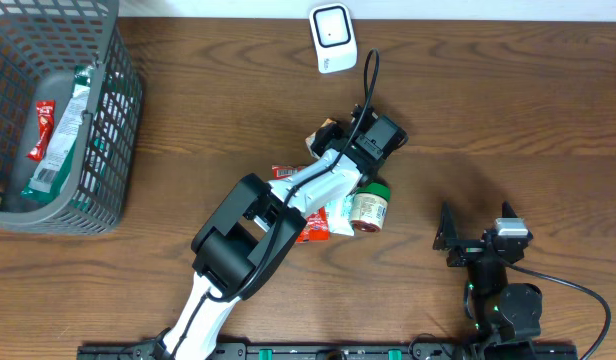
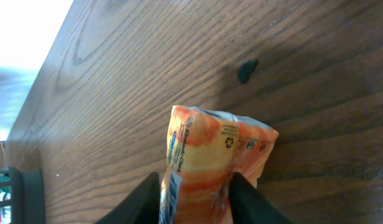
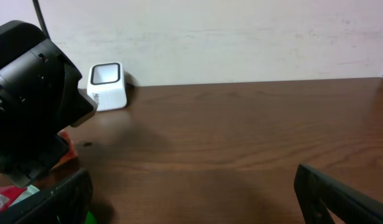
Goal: Scan the item barcode
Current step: 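Lower the orange tissue pack onto the table near the scanner, release, then retract the left gripper back into the basket, then grasp the red Nescafe 3in1 stick in the basket with left gripper, then carry the red Nescafe stick out and lower it left of the red bag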
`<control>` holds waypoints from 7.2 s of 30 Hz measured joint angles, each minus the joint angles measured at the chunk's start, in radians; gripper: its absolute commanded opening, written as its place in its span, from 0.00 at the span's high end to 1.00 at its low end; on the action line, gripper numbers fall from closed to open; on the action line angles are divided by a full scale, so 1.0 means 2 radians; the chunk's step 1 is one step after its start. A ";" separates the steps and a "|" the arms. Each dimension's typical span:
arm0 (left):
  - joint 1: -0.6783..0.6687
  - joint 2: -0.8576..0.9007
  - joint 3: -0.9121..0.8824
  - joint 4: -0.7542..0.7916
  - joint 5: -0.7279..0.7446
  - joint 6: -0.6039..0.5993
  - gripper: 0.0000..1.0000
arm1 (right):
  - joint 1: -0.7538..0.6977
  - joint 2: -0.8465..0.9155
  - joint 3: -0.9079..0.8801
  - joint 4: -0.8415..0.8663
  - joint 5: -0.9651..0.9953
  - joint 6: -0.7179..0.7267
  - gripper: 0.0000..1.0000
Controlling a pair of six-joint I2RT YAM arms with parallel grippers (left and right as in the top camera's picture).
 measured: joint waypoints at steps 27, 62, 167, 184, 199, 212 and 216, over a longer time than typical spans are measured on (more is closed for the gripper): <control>-0.023 -0.056 -0.001 -0.012 0.070 -0.021 0.43 | 0.000 0.000 0.000 0.000 0.000 0.000 0.01; 0.572 -0.273 0.237 -0.357 0.288 -0.139 0.18 | 0.000 0.000 0.000 0.000 0.000 0.000 0.01; 0.681 -0.058 0.154 -0.339 0.324 -0.176 0.28 | 0.000 0.000 0.000 0.000 0.000 0.000 0.01; 0.709 -0.022 0.154 -0.324 0.323 -0.175 0.34 | 0.000 0.000 0.000 0.000 0.000 0.000 0.01; 0.709 -0.007 0.132 -0.309 0.322 -0.174 0.93 | 0.000 0.000 0.000 0.000 0.000 0.000 0.01; 0.709 -0.213 0.132 -0.310 0.458 -0.176 0.93 | 0.000 0.000 0.000 0.000 0.000 0.000 0.01; 0.708 -0.314 0.136 -0.327 0.516 -0.176 0.93 | 0.000 0.000 0.000 0.000 0.000 0.000 0.01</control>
